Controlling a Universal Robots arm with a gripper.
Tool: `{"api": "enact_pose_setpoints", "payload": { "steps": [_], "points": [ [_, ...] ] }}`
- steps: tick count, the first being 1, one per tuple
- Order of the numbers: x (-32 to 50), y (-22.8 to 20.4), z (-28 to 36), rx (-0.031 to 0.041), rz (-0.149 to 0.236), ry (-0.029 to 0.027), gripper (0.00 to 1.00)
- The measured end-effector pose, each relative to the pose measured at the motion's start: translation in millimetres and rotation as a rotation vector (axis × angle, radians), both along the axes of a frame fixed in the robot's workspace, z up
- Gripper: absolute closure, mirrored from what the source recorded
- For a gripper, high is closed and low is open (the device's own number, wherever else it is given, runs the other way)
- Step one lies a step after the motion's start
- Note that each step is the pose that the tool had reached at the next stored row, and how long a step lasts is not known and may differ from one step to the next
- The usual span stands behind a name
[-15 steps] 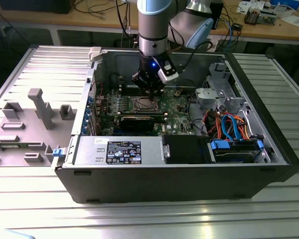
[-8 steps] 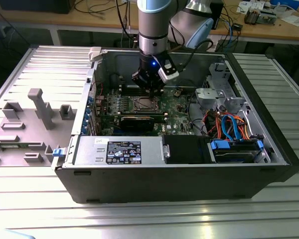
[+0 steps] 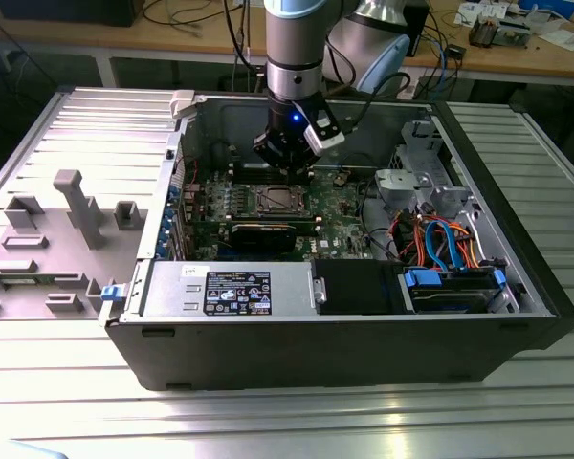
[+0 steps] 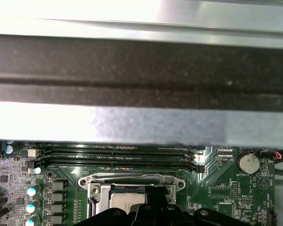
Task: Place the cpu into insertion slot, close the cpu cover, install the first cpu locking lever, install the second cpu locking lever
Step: 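Install the second cpu locking lever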
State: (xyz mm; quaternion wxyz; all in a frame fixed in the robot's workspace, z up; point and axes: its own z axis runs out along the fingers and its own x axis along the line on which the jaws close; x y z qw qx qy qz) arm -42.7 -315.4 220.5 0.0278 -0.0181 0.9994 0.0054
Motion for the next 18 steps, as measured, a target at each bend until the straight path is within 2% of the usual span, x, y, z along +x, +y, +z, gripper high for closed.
{"api": "enact_pose_setpoints", "payload": {
  "steps": [11,18],
  "points": [
    [0.0,-7.9,0.0,-0.0003,0.000,0.0000,0.89],
    [0.0,-10.1,0.0,-0.0005,0.000,0.0001,0.89]
  ]
}}
